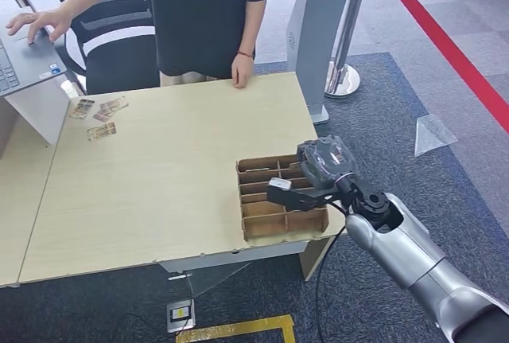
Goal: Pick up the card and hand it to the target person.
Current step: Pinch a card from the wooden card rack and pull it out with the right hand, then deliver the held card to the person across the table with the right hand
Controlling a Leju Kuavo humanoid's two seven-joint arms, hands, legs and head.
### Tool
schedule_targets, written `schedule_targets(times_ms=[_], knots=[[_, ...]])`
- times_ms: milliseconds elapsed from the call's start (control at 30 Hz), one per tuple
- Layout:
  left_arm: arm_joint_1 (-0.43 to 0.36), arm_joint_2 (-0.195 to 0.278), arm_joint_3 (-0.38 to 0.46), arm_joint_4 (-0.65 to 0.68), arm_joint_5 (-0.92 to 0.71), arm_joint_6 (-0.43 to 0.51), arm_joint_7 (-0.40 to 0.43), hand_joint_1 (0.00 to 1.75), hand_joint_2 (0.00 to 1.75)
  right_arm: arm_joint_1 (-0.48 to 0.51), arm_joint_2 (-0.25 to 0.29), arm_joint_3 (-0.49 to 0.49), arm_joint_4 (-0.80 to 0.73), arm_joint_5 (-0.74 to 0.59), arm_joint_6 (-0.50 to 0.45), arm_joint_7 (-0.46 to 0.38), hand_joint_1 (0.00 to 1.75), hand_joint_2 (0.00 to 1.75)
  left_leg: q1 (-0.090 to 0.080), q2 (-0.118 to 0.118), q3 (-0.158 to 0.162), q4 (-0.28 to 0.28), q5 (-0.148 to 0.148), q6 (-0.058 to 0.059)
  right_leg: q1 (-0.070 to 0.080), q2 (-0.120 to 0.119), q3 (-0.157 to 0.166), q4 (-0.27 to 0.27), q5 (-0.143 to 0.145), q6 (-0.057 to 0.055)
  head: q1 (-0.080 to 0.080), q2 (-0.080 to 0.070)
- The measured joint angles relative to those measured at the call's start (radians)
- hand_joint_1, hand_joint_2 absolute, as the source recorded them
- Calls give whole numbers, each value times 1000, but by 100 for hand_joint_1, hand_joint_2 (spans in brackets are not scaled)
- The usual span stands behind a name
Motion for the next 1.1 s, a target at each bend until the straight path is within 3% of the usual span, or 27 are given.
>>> schedule_targets(times_ms=[733,1100], knots=[[1,-8,0,0,-6,-2,-5,0,175,-72,-35,-28,-121,42,39,64,175,175,0,0,0,0,0,0,0,0,0,0,0,0,0,0],[1,-8,0,0,-5,-1,5,0,175,-59,-56,-99,-223,83,-80,138,175,175,0,0,0,0,0,0,0,0,0,0,0,0,0,0]])
